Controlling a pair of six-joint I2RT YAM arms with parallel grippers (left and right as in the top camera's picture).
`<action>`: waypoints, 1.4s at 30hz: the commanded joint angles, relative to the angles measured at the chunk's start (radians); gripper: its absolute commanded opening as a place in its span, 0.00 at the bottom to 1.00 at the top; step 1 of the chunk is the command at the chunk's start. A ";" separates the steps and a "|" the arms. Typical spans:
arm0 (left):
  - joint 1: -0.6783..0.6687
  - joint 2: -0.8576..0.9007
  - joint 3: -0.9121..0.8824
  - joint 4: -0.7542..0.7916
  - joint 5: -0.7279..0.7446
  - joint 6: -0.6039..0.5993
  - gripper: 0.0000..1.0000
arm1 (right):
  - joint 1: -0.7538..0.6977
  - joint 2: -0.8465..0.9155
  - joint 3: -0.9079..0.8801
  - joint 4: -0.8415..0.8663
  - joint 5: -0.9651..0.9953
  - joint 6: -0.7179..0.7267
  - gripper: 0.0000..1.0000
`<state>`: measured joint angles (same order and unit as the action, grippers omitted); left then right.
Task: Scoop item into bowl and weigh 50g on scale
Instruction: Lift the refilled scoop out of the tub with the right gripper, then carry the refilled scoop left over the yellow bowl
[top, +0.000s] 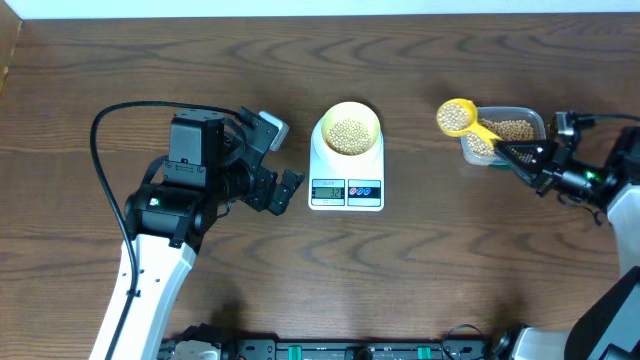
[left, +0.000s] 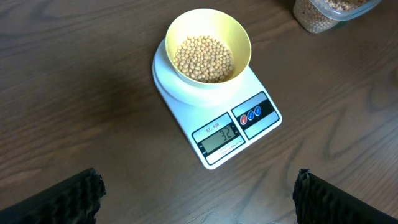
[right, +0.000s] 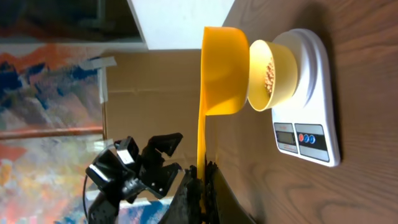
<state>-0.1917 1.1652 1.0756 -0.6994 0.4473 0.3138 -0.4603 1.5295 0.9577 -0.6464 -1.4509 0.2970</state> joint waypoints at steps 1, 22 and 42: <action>0.000 0.004 0.006 0.000 0.011 -0.005 1.00 | 0.059 0.002 -0.006 0.059 -0.042 0.079 0.01; 0.000 0.004 0.006 0.000 0.011 -0.005 1.00 | 0.439 0.002 -0.006 0.652 0.307 0.626 0.01; 0.000 0.004 0.006 0.000 0.011 -0.005 1.00 | 0.591 0.002 -0.006 0.732 0.686 0.584 0.01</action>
<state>-0.1917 1.1652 1.0756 -0.6991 0.4473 0.3138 0.1165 1.5311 0.9478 0.0795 -0.7925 0.9161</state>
